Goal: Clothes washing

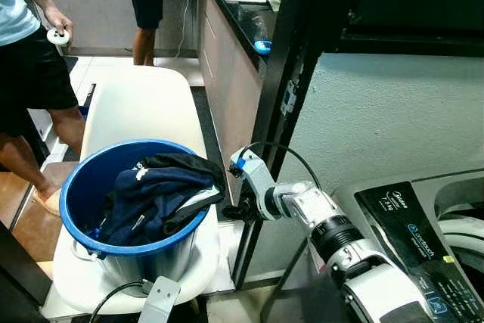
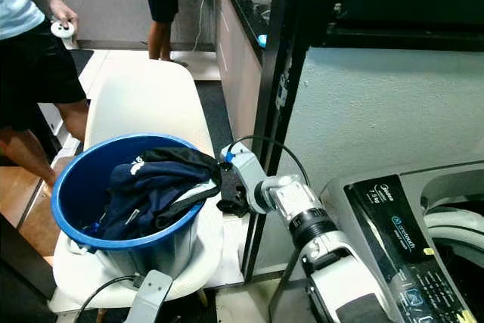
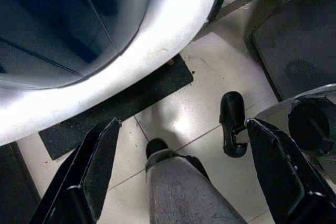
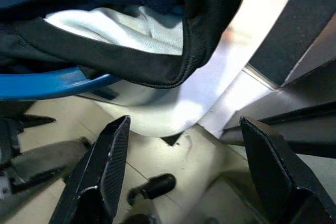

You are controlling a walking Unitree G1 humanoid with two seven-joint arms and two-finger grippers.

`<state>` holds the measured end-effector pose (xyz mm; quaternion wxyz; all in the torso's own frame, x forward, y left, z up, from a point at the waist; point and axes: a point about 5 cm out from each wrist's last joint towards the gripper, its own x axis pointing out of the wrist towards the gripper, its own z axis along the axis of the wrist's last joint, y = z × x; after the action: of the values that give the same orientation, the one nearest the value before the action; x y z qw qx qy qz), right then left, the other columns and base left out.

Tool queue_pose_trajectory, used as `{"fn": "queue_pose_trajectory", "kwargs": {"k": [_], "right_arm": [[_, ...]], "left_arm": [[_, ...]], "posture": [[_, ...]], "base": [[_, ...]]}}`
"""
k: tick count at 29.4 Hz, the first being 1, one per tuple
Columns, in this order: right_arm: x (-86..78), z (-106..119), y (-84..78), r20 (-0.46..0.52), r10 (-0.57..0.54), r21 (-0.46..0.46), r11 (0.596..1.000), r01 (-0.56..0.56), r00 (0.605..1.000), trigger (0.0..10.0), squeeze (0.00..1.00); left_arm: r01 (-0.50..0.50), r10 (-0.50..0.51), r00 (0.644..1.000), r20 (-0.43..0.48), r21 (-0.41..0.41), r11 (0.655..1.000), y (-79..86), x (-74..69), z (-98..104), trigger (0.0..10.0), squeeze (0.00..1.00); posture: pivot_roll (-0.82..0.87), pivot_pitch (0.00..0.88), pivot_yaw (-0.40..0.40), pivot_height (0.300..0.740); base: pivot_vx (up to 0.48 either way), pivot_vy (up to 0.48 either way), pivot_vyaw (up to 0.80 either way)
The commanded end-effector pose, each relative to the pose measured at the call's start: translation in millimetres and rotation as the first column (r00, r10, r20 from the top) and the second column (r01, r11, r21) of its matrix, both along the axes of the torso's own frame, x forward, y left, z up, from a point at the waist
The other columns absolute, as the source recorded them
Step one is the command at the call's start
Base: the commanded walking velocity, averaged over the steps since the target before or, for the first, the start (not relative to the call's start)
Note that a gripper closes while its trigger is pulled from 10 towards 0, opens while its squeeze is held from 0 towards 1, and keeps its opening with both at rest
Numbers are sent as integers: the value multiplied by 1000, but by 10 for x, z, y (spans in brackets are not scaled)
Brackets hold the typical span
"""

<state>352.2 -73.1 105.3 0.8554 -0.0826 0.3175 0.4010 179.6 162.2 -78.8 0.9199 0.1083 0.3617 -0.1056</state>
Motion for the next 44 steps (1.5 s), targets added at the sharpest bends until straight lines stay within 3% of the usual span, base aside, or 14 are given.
{"fn": "queue_pose_trajectory", "kwargs": {"k": [1,2,3,5,8,9,13,18,30,44], "right_arm": [[61,116,5,31,-40,97,995,37,999,10000,0],[109,204,9,60,-83,178,981,71,995,10000,0],[109,204,9,60,-83,178,981,71,995,10000,0],[213,420,-12,92,-190,376,915,143,977,10000,0],[239,475,-26,87,-221,427,889,164,971,10000,0],[268,564,-40,89,-252,497,850,177,964,10000,0],[272,600,-36,93,-259,523,834,174,961,10000,0],[265,604,-19,96,-254,529,832,167,962,10000,0],[265,600,30,101,-245,530,833,156,964,10000,0],[231,556,93,103,-221,517,845,138,970,10000,0]], "left_arm": [[-8,8,1000,-15,-15,1000,-25,-23,-17,10000,0],[-27,26,1000,-12,-17,999,-6,-8,-9,10000,0],[-27,26,1000,-12,-17,999,-6,-8,-9,10000,0],[-69,69,998,2,-32,997,32,31,13,10000,0],[-80,80,997,5,-36,996,43,42,19,10000,0],[-94,94,996,7,-19,995,87,56,26,10000,0],[-93,93,996,4,3,996,126,57,26,10000,0],[-92,92,996,3,7,996,141,51,25,10000,0],[-90,90,996,9,9,996,138,55,28,10000,0],[-87,87,996,5,17,996,135,20,13,10000,0]], "posture": [[194,0,-128,740],[194,0,-128,740],[194,0,-128,740],[194,0,-126,740],[194,0,-126,740],[193,0,-120,740],[192,0,-118,740],[191,0,-115,740],[194,0,-119,740],[194,0,-116,740]], "base": [[0,0,0],[0,0,0],[0,0,0],[0,0,0],[0,0,0],[0,0,0],[0,0,0],[0,384,0],[0,0,0],[0,447,0]]}}
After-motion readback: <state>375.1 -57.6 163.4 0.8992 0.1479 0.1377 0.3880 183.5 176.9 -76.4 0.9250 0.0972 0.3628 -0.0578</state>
